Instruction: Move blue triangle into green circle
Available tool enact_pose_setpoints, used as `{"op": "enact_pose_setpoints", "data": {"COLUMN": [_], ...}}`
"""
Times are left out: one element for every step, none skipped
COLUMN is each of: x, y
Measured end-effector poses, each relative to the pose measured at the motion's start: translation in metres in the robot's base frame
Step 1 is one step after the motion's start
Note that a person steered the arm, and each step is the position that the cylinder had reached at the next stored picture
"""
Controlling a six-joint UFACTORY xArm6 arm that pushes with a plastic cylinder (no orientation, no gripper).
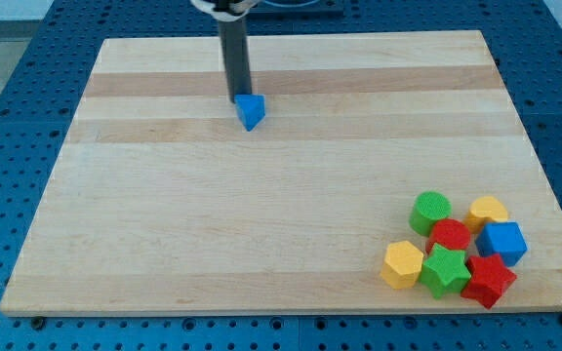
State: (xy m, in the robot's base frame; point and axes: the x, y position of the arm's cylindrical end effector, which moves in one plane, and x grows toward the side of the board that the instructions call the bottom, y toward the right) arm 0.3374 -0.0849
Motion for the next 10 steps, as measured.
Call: {"op": "enact_pose_setpoints", "data": {"x": [0.040,0.092,0.105,0.099,0.081,0.080,0.080,0.080,0.087,0.092], "y": [0.004,0.021,0.036,0.034,0.044,0.051,0.049,0.048,0.093,0.127]}}
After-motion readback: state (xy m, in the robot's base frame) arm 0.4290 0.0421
